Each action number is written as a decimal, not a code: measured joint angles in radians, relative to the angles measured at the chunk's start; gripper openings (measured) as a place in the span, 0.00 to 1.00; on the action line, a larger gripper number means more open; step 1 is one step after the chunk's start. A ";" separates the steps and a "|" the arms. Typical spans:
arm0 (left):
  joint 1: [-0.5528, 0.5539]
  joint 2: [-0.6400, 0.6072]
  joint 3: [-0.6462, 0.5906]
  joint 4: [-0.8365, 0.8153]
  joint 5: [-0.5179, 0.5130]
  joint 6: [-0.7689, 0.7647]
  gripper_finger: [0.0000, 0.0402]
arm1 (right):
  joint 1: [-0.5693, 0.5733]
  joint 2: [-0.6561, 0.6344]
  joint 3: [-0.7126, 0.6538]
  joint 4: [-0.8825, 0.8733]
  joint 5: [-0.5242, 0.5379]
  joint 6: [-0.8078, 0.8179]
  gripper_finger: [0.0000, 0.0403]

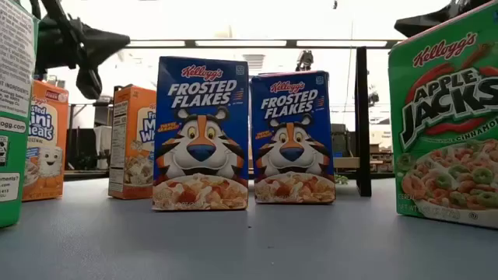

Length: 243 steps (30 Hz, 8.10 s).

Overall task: Stack cereal on shelf
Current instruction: Put the right orange cereal box on the shelf

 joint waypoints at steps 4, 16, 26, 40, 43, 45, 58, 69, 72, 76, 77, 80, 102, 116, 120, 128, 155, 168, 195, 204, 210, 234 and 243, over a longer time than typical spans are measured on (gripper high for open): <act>0.000 0.001 0.000 0.077 0.053 0.008 0.00 | 0.000 0.001 0.000 0.035 -0.024 -0.055 0.02; -0.002 0.099 0.000 0.261 0.074 0.065 0.00 | 0.000 0.001 0.001 0.034 -0.015 -0.067 0.02; -0.001 0.210 0.000 0.294 0.073 0.065 0.00 | 0.000 0.002 0.001 0.035 0.034 -0.195 0.02; -0.001 0.309 0.000 0.430 0.044 0.068 0.00 | 0.000 0.084 0.003 0.211 0.002 -0.302 0.02; -0.001 0.331 0.000 0.467 0.044 0.082 0.00 | 0.000 0.125 0.018 0.252 0.001 -0.339 0.02; -0.001 0.342 0.000 0.475 0.044 0.092 0.00 | 0.000 0.161 0.049 0.251 -0.011 -0.356 0.02; -0.001 0.354 0.000 0.478 0.044 0.113 0.00 | 0.000 0.547 0.453 0.026 -0.050 -0.444 0.02; -0.001 0.354 0.000 0.477 0.045 0.092 0.00 | 0.000 0.891 0.884 -0.415 -0.056 -0.416 0.02; -0.002 0.354 0.000 0.475 0.045 0.085 0.00 | 0.003 0.972 1.014 -0.524 -0.052 -0.395 0.02; -0.002 0.358 0.000 0.473 0.045 0.085 0.00 | 0.014 1.096 1.158 -0.722 -0.050 -0.343 0.02; -0.001 0.359 0.000 0.473 0.045 0.085 0.00 | 0.020 1.129 1.189 -0.777 -0.053 -0.333 0.02; -0.002 0.358 0.000 0.471 0.046 0.082 0.00 | 0.048 1.207 1.281 -0.904 -0.064 -0.290 0.02; -0.002 0.359 0.000 0.472 0.046 0.082 0.00 | 0.353 1.342 1.361 -1.508 -0.128 0.377 0.02; -0.002 0.361 0.000 0.470 0.046 0.089 0.00 | 0.463 1.312 1.214 -1.517 -0.068 0.694 0.31; -0.001 0.362 0.000 0.469 0.046 0.090 0.00 | 0.481 1.312 1.204 -1.533 -0.064 0.720 0.46; -0.002 0.365 0.000 0.460 0.046 0.090 0.00 | 0.543 1.312 1.186 -1.546 -0.067 0.832 0.69; -0.001 0.367 0.000 0.459 0.046 0.090 0.00 | 0.561 1.313 1.048 -1.480 -0.076 0.940 0.41; -0.002 0.367 0.000 0.452 0.046 0.090 0.00 | 0.561 1.307 1.075 -1.490 -0.076 0.930 0.30; -0.001 0.362 0.008 0.481 0.045 0.113 0.00 | 0.547 1.229 1.694 -1.903 0.220 0.823 0.28; -0.002 0.385 0.104 0.477 0.045 0.267 0.00 | 0.430 1.230 1.769 -1.649 0.283 0.493 0.28; -0.001 0.408 0.193 0.387 0.045 0.414 0.00 | 0.282 1.245 1.771 -1.394 0.213 0.150 0.28; -0.001 0.379 0.223 0.275 0.045 0.472 0.00 | -0.242 1.583 1.772 -1.066 -0.097 -0.355 0.28; -0.001 0.383 0.223 0.267 0.052 0.403 0.00 | -0.308 1.775 1.772 -0.922 -0.094 -0.502 0.28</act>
